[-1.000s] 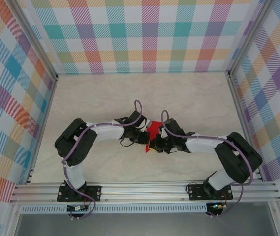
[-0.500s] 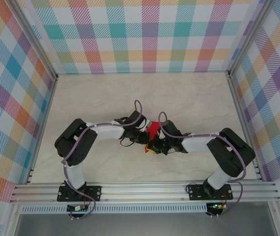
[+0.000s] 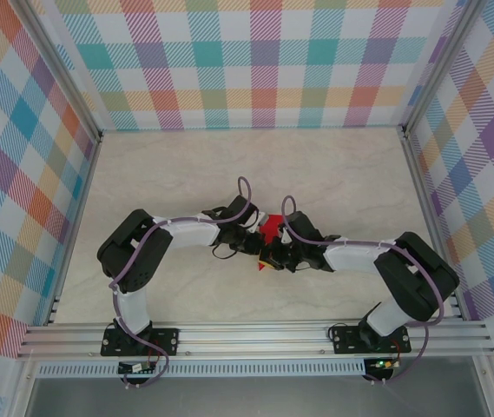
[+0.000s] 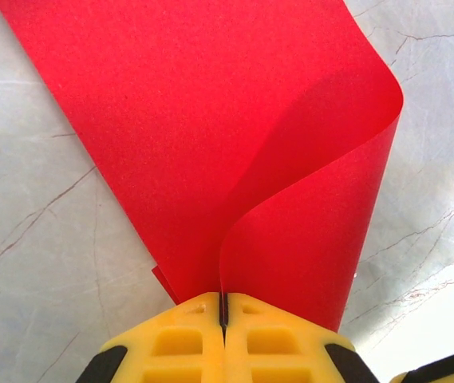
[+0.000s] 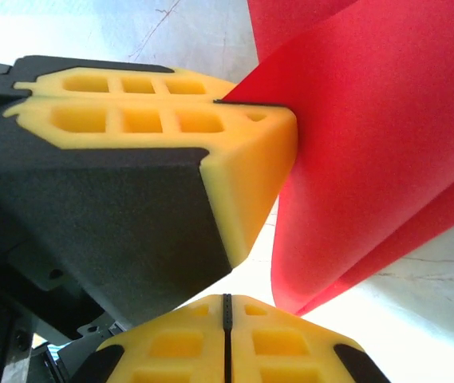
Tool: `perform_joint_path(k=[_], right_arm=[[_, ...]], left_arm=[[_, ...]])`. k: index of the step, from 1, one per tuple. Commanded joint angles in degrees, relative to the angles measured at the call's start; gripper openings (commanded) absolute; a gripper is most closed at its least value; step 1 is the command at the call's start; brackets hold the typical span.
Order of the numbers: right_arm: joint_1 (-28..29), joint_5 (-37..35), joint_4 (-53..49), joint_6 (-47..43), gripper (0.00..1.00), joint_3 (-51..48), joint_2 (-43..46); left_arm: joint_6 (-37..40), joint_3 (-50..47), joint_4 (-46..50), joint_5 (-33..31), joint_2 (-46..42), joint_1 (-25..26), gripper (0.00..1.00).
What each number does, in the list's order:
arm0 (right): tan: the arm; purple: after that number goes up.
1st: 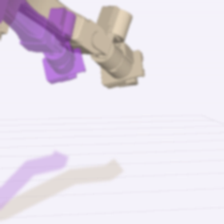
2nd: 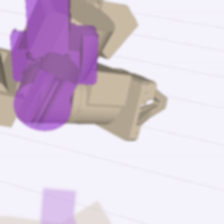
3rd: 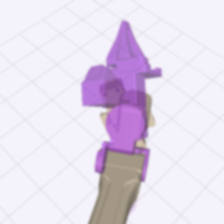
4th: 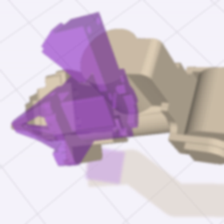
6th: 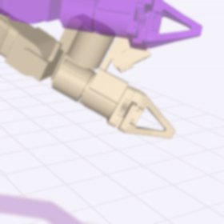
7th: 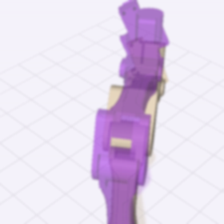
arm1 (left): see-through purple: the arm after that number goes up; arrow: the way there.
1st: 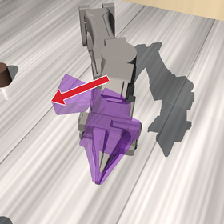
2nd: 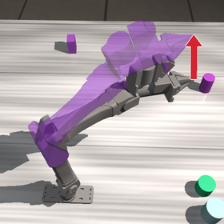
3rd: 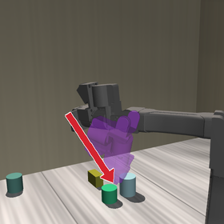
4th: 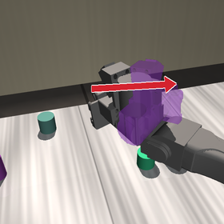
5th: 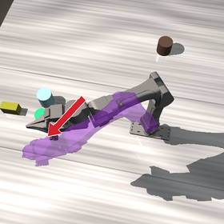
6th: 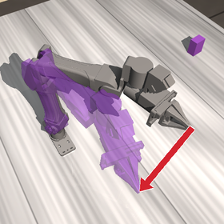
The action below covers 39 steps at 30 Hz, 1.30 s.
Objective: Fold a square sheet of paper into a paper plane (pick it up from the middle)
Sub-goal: Third fold the triangle at the center of the table.
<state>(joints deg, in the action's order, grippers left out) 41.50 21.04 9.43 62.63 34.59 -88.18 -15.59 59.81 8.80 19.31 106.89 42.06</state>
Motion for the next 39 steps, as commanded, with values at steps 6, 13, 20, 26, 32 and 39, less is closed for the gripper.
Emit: perform_joint_path(k=[6, 13, 20, 26, 32, 39], right_arm=[[0.9, -1.8, -0.1, 0.4, 0.09, 0.3, -2.2], [0.9, -1.6, 0.4, -0.1, 0.09, -1.0, -4.9], [0.9, -2.3, -0.9, -0.3, 0.10, -1.5, -5.1], [0.9, -0.8, -0.3, -0.5, 0.11, -0.9, -0.9], [0.9, 1.5, 2.5, 0.1, 0.11, -1.7, -1.5], [1.2, 1.0, 3.5, 0.8, 0.10, -1.9, -5.7]], left_arm=[[0.1, -0.3, 1.0, 1.1, 2.0, -0.5, 0.02], [0.4, -0.2, 1.5, 0.7, 2.2, -0.5, 0.02], [0.6, -0.6, 1.8, 0.0, 2.6, -0.5, 0.02], [0.5, -0.7, 1.7, 0.0, 2.6, -0.5, 0.02], [0.6, 0.0, 1.8, 0.0, 2.8, -0.6, 0.00], [0.5, 0.5, 2.2, 0.1, 3.3, -0.4, 0.00]])
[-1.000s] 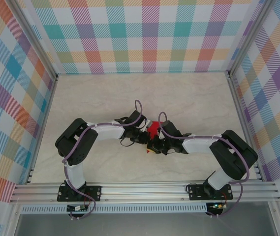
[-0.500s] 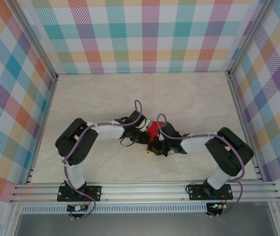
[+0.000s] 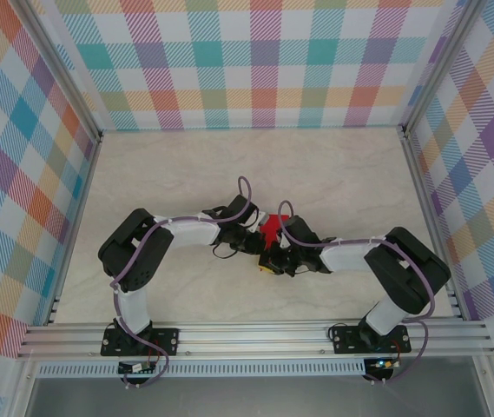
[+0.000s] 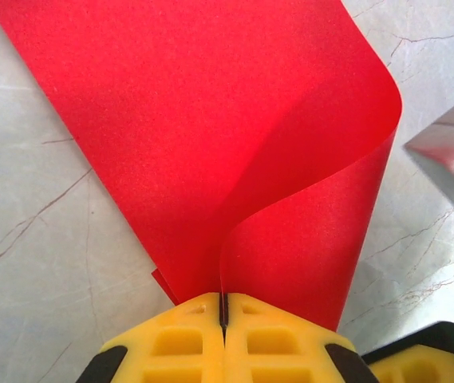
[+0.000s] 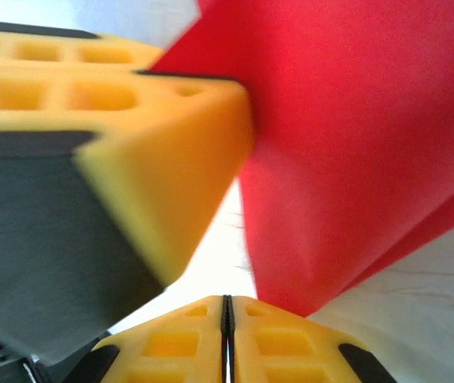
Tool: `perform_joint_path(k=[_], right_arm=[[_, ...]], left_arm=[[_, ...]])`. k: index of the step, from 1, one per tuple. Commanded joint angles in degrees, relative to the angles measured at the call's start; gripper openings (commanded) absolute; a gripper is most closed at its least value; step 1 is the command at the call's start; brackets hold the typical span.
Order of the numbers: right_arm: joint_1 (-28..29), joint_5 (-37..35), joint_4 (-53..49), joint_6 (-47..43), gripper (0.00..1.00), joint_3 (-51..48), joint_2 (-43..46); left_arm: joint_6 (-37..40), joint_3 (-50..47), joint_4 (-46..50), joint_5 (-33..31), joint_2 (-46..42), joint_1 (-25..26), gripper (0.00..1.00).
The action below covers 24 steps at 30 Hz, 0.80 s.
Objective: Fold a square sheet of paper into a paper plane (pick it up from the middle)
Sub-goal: Third fold the triangle at the center of the table.
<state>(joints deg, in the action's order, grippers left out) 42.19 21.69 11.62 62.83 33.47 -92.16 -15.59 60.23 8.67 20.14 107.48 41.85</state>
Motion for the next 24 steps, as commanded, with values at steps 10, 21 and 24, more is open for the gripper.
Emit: perform_joint_path(k=[10, 21, 24], right_arm=[[0.2, -3.9, -8.4, -2.7, 0.10, 1.3, 3.0], [-4.9, -0.5, -4.9, -5.3, 0.09, 2.0, 2.7], [-5.2, 0.2, -3.2, -5.0, 0.09, 2.4, 0.6]], left_arm=[[0.8, 0.2, 3.0, -1.0, 2.8, -0.3, 0.00], [0.9, 0.1, 3.4, -1.1, 2.8, -0.3, 0.00], [0.9, 0.2, 3.4, -1.1, 2.9, -0.3, 0.00]])
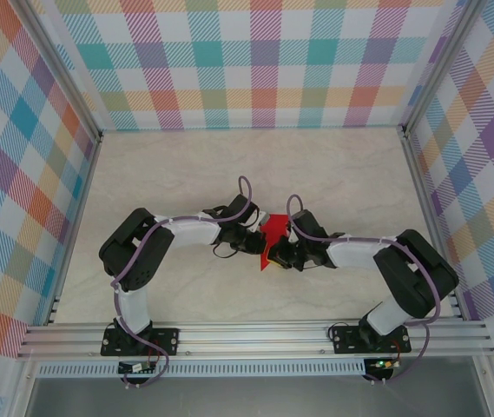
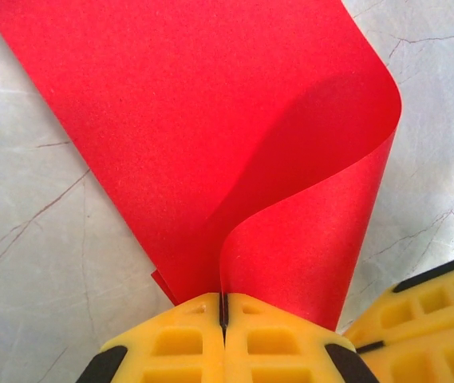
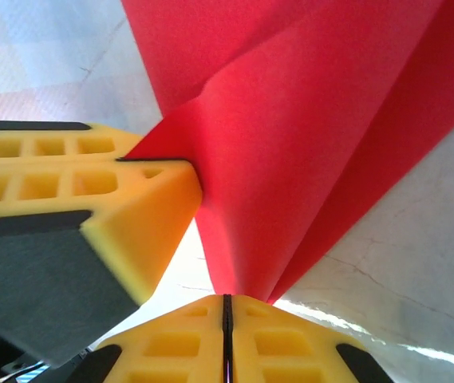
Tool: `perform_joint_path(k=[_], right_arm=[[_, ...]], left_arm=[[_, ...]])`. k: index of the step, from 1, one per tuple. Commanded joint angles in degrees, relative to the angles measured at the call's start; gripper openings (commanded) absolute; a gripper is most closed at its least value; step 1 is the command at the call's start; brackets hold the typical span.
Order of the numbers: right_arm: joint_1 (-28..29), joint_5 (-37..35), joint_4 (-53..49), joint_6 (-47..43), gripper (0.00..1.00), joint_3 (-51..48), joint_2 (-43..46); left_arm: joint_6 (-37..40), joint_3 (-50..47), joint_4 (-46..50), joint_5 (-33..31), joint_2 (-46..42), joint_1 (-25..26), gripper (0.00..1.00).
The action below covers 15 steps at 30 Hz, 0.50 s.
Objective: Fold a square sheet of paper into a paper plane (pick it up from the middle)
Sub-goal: Third fold the triangle at the center of the table.
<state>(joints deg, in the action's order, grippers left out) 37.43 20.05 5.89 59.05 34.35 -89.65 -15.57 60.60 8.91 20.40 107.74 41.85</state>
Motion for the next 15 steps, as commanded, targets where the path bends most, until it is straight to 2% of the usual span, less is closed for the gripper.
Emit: perform_joint_path(k=[1, 5, 8, 15], right_arm=[[-0.4, 1.9, 3.2, -1.0, 0.09, 1.4, -2.4], [-0.4, 1.1, 2.3, -1.0, 0.09, 1.1, -2.6], [-0.5, -1.9, -4.9, -1.8, 0.09, 2.1, -3.1], [-1.7, 0.1, -2.3, -2.3, 0.09, 1.3, 0.0]], left_arm=[[0.8, -0.1, 3.2, -1.3, 2.7, -0.3, 0.00], [1.1, 0.0, 3.6, -1.4, 2.6, -0.3, 0.00], [1.2, 0.0, 3.7, -1.6, 2.7, -0.3, 0.00], [1.2, 0.0, 3.7, -1.4, 2.7, -0.3, 0.00]])
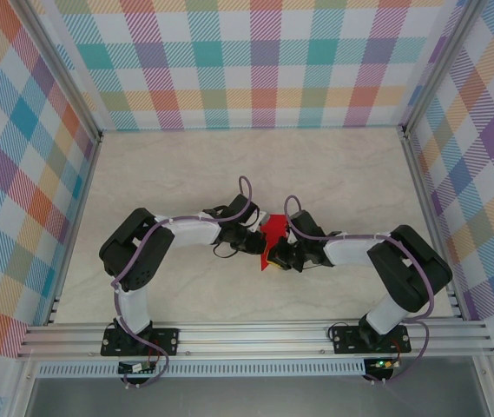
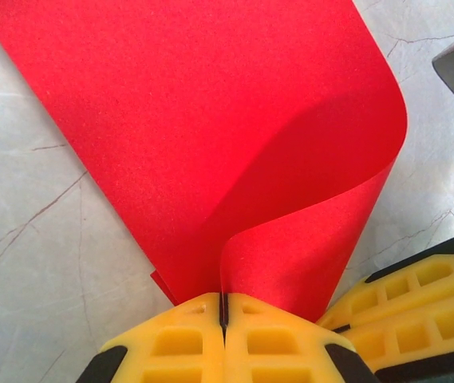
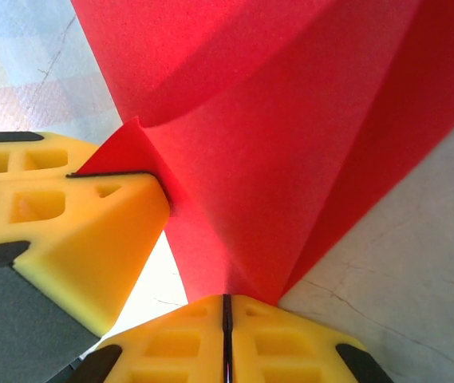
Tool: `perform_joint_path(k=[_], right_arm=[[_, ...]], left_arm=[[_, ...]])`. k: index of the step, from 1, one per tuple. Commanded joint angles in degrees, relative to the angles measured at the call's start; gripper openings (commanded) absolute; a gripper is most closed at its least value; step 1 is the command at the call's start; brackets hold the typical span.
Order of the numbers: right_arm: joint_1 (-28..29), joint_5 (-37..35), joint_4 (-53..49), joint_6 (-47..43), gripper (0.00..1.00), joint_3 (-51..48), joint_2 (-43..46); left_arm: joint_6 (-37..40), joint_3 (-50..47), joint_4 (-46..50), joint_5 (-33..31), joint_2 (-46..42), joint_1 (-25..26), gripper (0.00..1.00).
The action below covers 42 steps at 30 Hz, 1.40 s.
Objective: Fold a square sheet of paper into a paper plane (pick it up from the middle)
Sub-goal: Third fold the triangle at the center of the table.
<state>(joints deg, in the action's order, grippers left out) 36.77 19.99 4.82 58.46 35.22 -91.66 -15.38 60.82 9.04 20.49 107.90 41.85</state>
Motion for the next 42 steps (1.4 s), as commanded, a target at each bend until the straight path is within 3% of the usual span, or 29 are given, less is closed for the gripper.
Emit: perform_joint_path(k=[1, 7, 16, 25, 31, 42], right_arm=[[-1.8, 1.3, 0.1, -1.6, 0.10, 0.1, 2.7], [-5.2, 5.9, 4.1, -1.6, 0.10, 0.2, 1.8], [-5.5, 3.0, 0.6, -2.9, 0.10, 1.3, -4.7], [-7.6, 6.0, -5.3, -7.2, 0.13, 5.6, 1.3], [-10.5, 8.6, -4.4, -9.8, 0.12, 6.1, -0.7], [-11.7, 5.2, -5.2, -11.6, 0.10, 7.0, -5.9]], left_arm=[[1.0, -0.2, 3.6, -1.7, 2.5, -0.3, 0.00], [0.9, 0.0, 3.6, -1.5, 2.9, -0.3, 0.00], [0.8, -0.2, 3.4, -1.5, 2.9, -0.3, 0.00], [1.0, 0.0, 3.9, -1.5, 3.2, -0.4, 0.00], [0.9, 0.0, 3.9, -1.4, 3.1, -0.3, 0.00], [1.0, -0.2, 3.8, -1.3, 3.1, -0.3, 0.00]])
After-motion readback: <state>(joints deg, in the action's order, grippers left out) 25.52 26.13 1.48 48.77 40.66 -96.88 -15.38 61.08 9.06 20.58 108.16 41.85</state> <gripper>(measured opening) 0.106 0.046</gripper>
